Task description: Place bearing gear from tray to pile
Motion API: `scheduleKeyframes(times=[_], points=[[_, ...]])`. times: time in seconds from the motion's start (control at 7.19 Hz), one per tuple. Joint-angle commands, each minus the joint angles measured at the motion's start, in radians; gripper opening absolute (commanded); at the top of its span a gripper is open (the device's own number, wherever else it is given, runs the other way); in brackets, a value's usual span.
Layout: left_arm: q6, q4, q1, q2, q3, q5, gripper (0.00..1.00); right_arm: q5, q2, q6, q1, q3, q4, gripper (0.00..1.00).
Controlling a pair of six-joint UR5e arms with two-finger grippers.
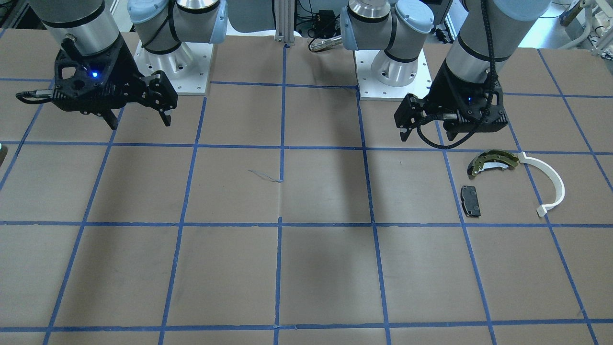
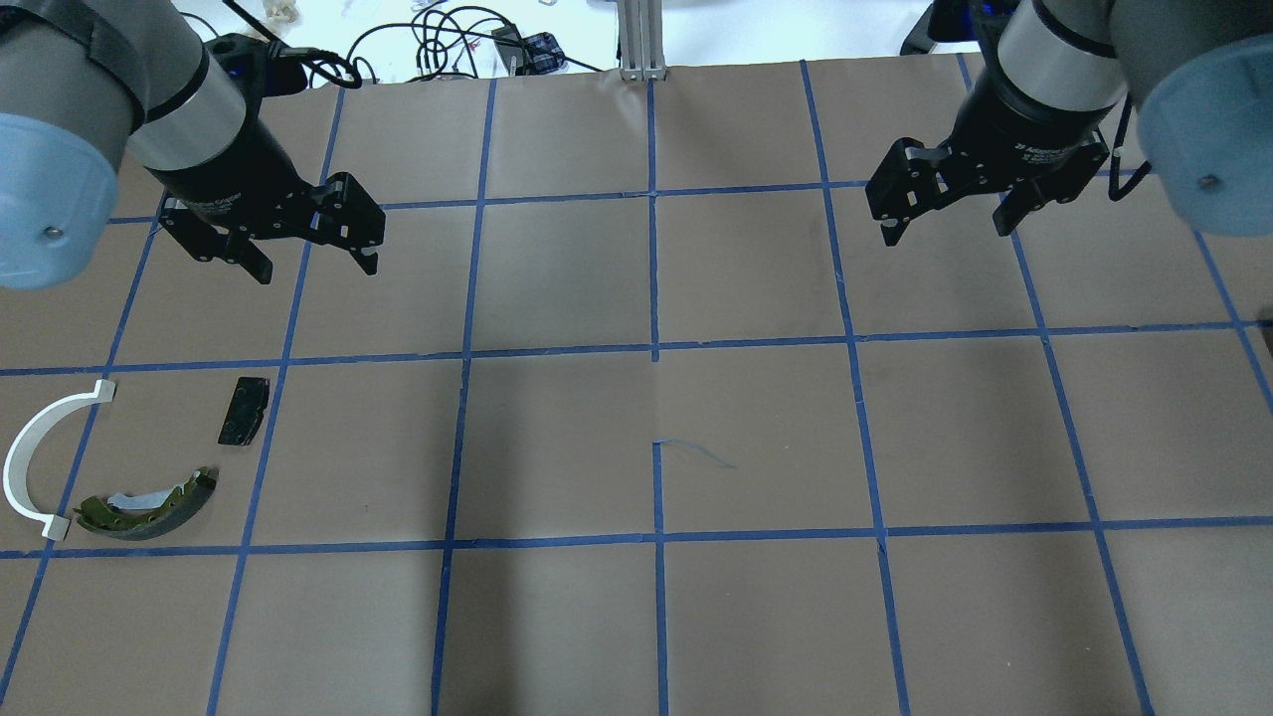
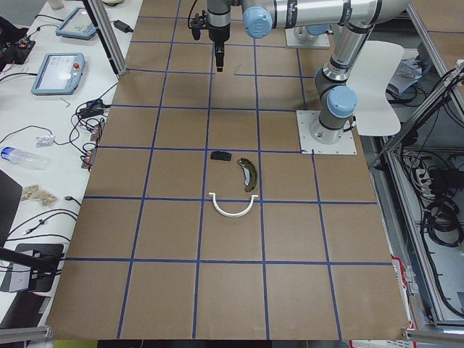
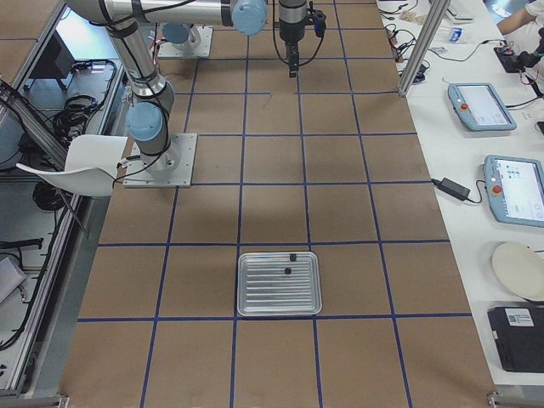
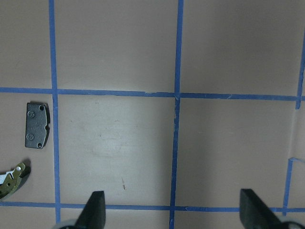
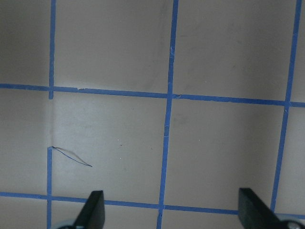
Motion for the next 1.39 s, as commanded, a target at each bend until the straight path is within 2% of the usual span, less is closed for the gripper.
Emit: scheduleKeyframes(times=[0.0, 0.14, 0.42, 0.56, 0.7, 0.97, 1.25], points=[[0.0, 0.001, 0.003, -0.001, -0.002, 0.004, 1.0, 0.002, 0.01, -0.106, -0.001, -0.007, -0.027, 1.0], [0.002, 0.003, 0.005, -0.002, -0.002, 0.006, 1.0, -0.003, 0.051, -0.176, -0.001, 0.005, -0.051, 1.0], [0.0, 0.008, 0.005, -0.009, -0.004, 0.006, 1.0, -0.009, 0.073, -0.066, -0.01, 0.006, -0.044, 1.0], [0.0, 0.006, 0.005, -0.01, -0.004, 0.006, 1.0, -0.043, 0.075, -0.075, -0.043, 0.001, -0.046, 1.0], [0.002, 0.009, 0.005, -0.016, -0.004, 0.006, 1.0, -0.122, 0.076, -0.157, -0.144, 0.006, -0.043, 1.0], [0.003, 0.008, 0.006, -0.021, -0.006, 0.006, 1.0, -0.115, 0.114, -0.549, -0.415, 0.006, -0.044, 1.0], [0.002, 0.008, 0.005, -0.024, -0.006, 0.006, 1.0, -0.124, 0.179, -0.87, -0.587, 0.006, -0.085, 1.0]])
